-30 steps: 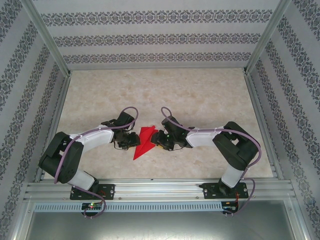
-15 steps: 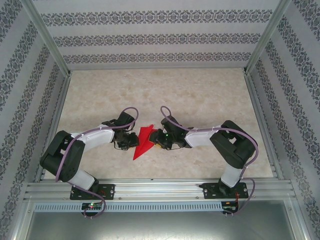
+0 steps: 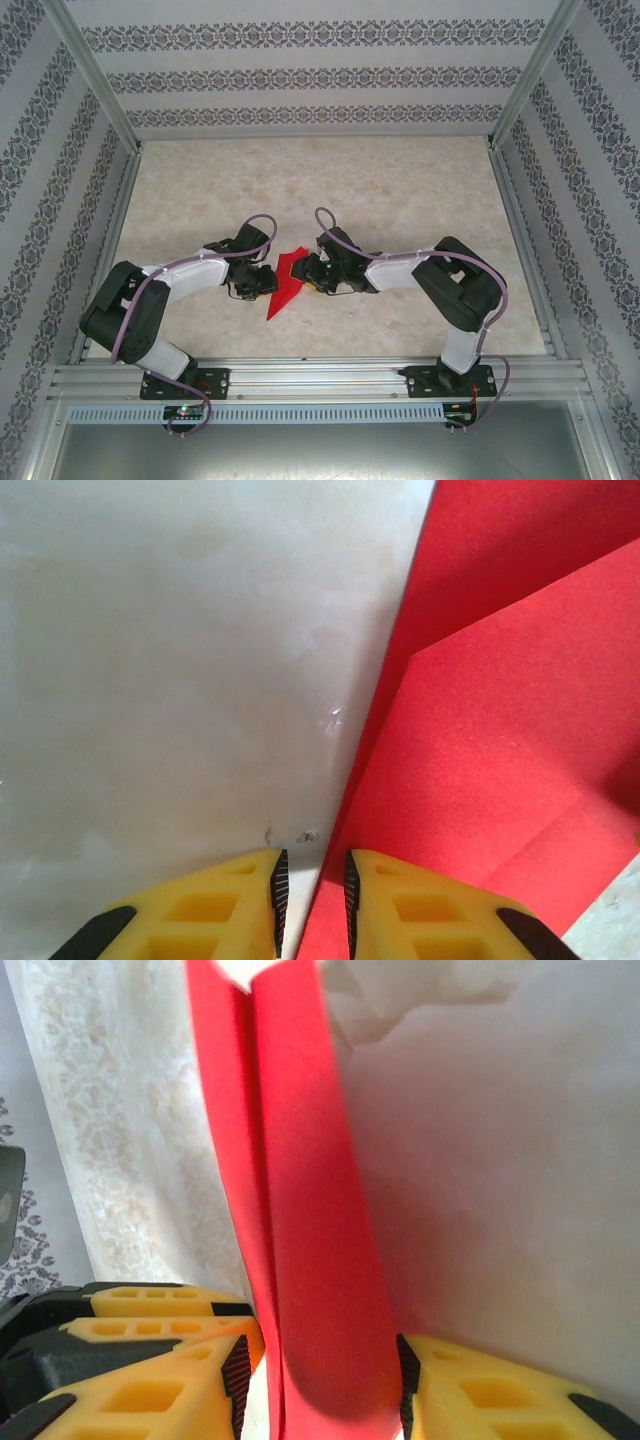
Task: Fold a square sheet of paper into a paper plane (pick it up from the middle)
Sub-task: Turn over the paper at the center of the table.
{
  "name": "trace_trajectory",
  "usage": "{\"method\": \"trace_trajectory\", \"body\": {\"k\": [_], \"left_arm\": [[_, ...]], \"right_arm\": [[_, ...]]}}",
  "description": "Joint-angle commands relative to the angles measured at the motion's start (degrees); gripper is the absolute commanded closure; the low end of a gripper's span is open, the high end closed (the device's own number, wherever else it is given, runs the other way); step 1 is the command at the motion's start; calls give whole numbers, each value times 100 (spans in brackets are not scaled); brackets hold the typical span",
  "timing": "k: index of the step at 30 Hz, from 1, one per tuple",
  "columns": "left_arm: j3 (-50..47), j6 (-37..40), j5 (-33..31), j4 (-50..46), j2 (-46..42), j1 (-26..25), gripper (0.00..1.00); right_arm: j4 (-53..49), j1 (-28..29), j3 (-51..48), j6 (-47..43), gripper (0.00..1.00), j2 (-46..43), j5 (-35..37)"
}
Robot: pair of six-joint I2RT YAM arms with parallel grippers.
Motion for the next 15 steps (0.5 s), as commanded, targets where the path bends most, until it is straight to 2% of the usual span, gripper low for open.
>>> {"method": "trace_trajectory", "body": {"k": [1,12,15], "left_arm": [[-117,80,148,88,187,-27,74],[-183,37,119,70,89,-27,75],[-177,28,112,68,75,-27,75]], "right_arm": [[126,-73,307,-355,54,170,-251],[-68,-215,757,-747,53,535,-569],[-75,-173,877,-842,57,720,-680]]}}
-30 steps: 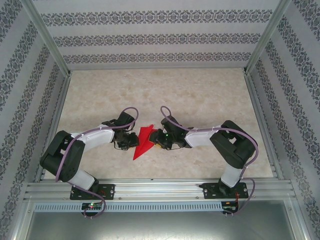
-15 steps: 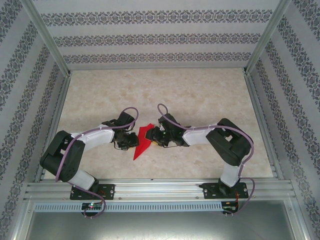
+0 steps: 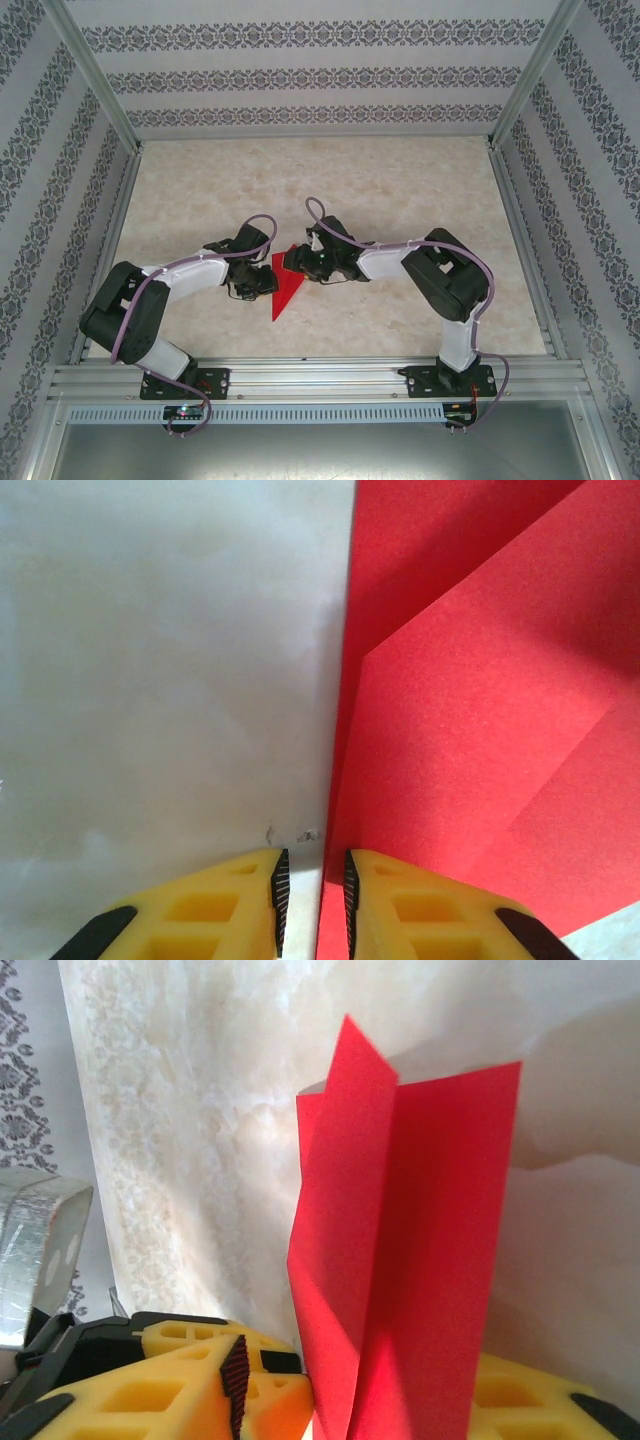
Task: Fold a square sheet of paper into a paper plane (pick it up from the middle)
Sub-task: Turn over the paper at the center of the table.
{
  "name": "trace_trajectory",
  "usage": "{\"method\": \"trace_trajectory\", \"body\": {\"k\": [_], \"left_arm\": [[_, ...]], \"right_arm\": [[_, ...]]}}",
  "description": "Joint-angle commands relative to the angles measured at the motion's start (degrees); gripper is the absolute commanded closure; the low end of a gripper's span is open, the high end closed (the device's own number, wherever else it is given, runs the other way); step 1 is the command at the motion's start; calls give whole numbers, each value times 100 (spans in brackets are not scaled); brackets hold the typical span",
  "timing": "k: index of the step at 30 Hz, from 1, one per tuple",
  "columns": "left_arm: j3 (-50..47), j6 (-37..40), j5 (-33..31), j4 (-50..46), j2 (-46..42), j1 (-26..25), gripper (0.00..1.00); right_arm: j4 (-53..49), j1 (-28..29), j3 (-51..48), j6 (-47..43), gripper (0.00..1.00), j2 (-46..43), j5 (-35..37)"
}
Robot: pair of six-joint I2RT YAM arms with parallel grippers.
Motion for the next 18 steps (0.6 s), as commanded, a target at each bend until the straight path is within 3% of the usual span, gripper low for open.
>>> {"method": "trace_trajectory", "body": {"k": [1,7,11,18], "left_arm": [[-156,23,106,59,77,-27,75],[-152,-30,109,77,41,-28,75],[-172,-87,120,118,-98,-35,75],[-235,-208,35,179,-687,-36,74]], "right_arm": [[-110,28,253,-275,59,247,-234],[-442,56,437,-521,68,262,13],[-685,50,512,-696,80,174,102],[-1392,25,730,-1143,91,-93,305]]}}
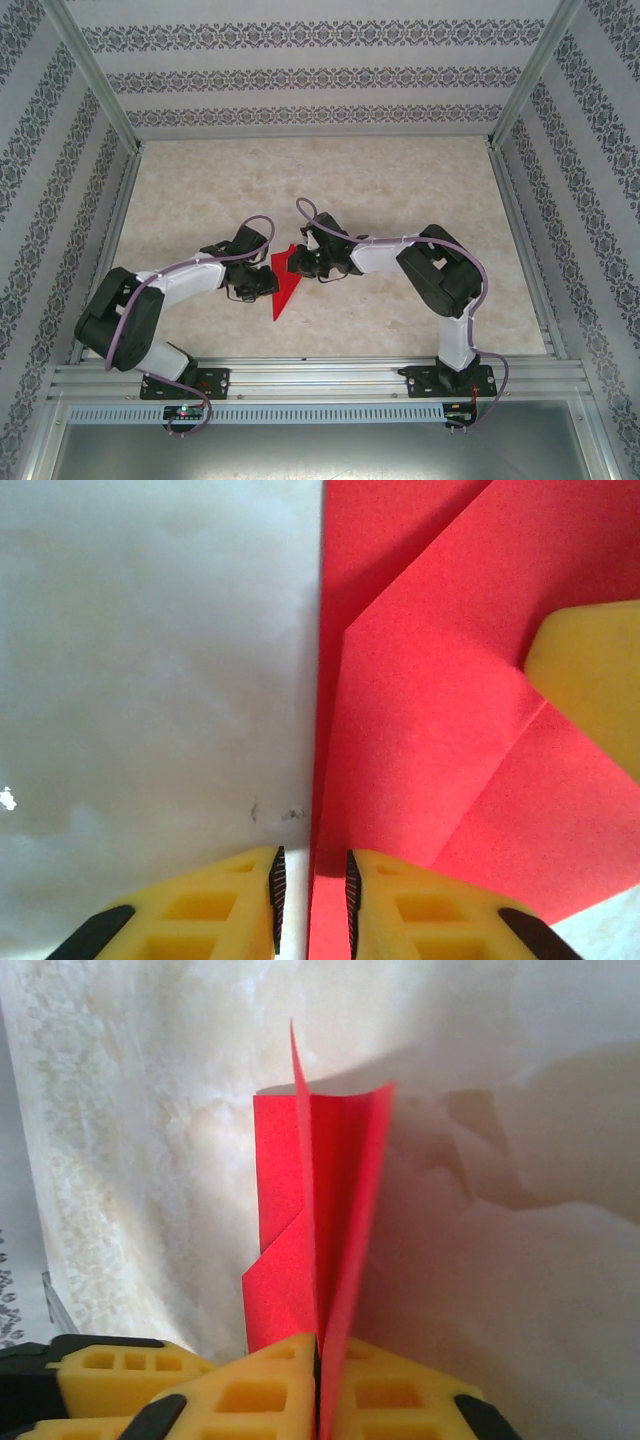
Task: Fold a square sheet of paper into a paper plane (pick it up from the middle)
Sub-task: Turn over the paper at the center of the table.
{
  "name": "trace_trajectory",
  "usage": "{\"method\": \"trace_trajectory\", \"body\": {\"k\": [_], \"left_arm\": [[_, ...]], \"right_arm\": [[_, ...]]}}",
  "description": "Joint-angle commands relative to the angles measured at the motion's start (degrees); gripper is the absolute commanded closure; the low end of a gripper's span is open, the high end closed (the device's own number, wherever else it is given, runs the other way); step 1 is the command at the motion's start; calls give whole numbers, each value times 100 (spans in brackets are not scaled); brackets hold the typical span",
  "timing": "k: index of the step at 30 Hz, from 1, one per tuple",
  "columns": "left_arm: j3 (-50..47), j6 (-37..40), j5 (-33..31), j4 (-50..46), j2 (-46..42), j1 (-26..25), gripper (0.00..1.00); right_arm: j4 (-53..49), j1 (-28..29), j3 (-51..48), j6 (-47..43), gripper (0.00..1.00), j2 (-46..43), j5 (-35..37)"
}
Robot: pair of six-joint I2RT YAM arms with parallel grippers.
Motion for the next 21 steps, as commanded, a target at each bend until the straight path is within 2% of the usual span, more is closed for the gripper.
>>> {"method": "trace_trajectory", "body": {"k": [1,4,7,9,12,14,17,19,21], "left_arm": [[-77,-139,-111,48,-493,-29,74],[-111,-150,-473,-131,-972,-29,74],[-140,-177,-1084,-443,-1434,-20,74],[-195,-203,-1462,-606,-1740,-24,74],[-381,-357,-1935,-698,-2233,2,73],[-510,-493,-2202,-750,-2577,15,72],[-679,-683,-2574,-903,-3054,38,69],[-793,-807,-2789,-954,-3367,44,67],[-903,-950,-2991,-1021,-3648,52,66]], "right_arm": [[-494,15,218,-402,91,-328,166],[-1169,-23,378,-781,93,-581,351],[-2496,-42,730,-1450,93,-980,1015],[-3469,-33,1014,-1929,92,-1273,1748],[-4914,55,1512,-2518,93,-1616,3256],[-5876,234,1928,-2808,93,-1645,4561],[-7047,495,2496,-2780,93,-1390,6226],[-7537,608,2789,-2613,93,-1166,6797],[-7723,707,2957,-2468,93,-946,7013]]}}
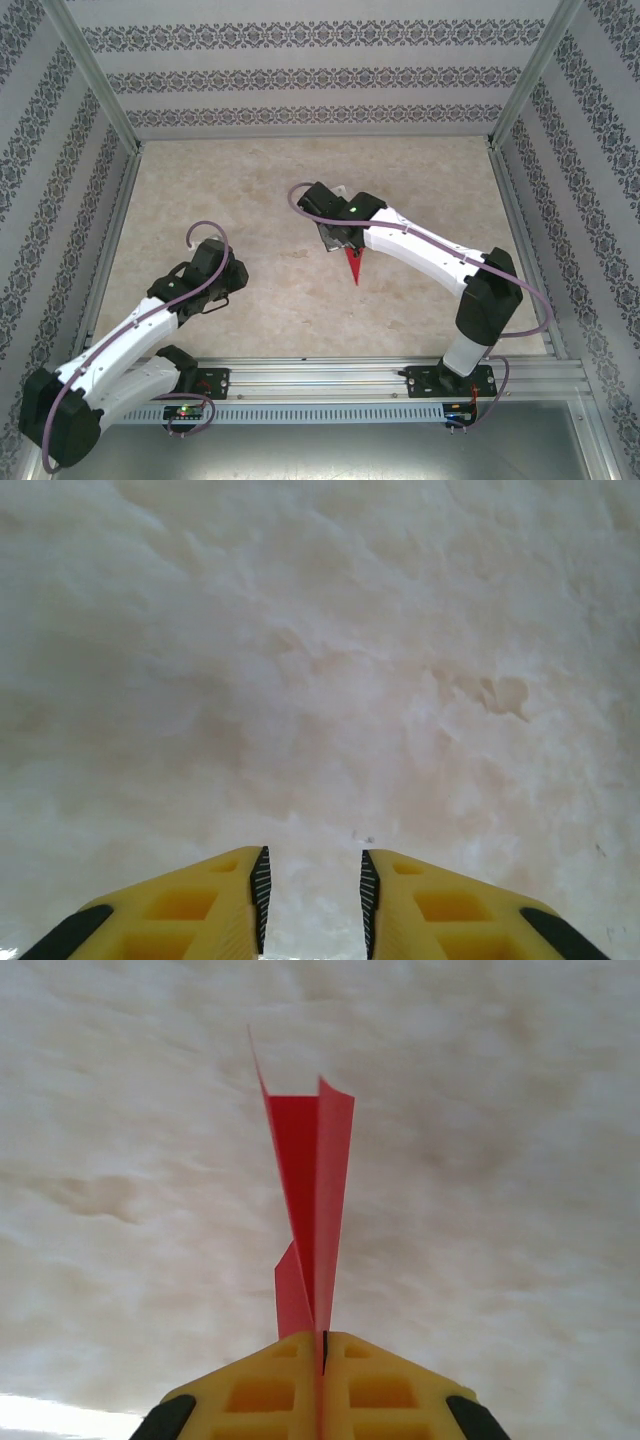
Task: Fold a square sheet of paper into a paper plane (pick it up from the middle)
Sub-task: Turn over the paper at the center of the table.
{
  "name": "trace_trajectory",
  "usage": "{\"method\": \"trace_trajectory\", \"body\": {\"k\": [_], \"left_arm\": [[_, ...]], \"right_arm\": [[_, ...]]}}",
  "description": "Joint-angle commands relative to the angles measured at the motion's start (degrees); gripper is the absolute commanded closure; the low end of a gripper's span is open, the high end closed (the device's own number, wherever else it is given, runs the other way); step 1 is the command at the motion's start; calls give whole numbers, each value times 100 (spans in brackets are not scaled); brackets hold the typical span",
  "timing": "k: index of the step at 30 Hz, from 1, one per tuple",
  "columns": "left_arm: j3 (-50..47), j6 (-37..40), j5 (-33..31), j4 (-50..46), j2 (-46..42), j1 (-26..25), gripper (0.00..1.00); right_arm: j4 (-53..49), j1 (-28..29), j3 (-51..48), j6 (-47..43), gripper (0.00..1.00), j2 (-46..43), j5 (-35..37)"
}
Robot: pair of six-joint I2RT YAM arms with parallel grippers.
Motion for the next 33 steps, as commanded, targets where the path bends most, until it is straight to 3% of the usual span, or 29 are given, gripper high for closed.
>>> {"method": "trace_trajectory", "body": {"k": [1,7,13,17,19,22,27,30,33], "left_arm": [[-173,-408,-706,-364,-443,49,65],[-370,-655,-1124,-665,-1165,56,62],[-477,-681,-1192,-796,-1534,61,61],[-451,-681,-1155,-888,-1591,61,61],[-397,-656,-1176,-974,-1622,61,61],[-371,-637,-1251,-1069,-1714,69,61],[-391,-655,-1249,-1029,-1852,69,59],[-437,-662,-1178,-921,-1824,70,59],[-463,-664,-1059,-753,-1743,70,58]], "right_arm": [[-1390,171,253,-18,93,515,1452],[-1672,562,977,281,90,1631,1161],[-2011,1048,2444,547,90,3278,837],[-2130,1181,3405,594,87,4048,130],[-1784,1192,3477,512,76,3991,-567],[-457,1193,2661,264,43,3149,-1792],[2506,595,-40,522,25,914,-3815],[3848,-40,-1422,820,30,116,-4886],[4486,-571,-2105,1008,55,-12,-5702]]}}
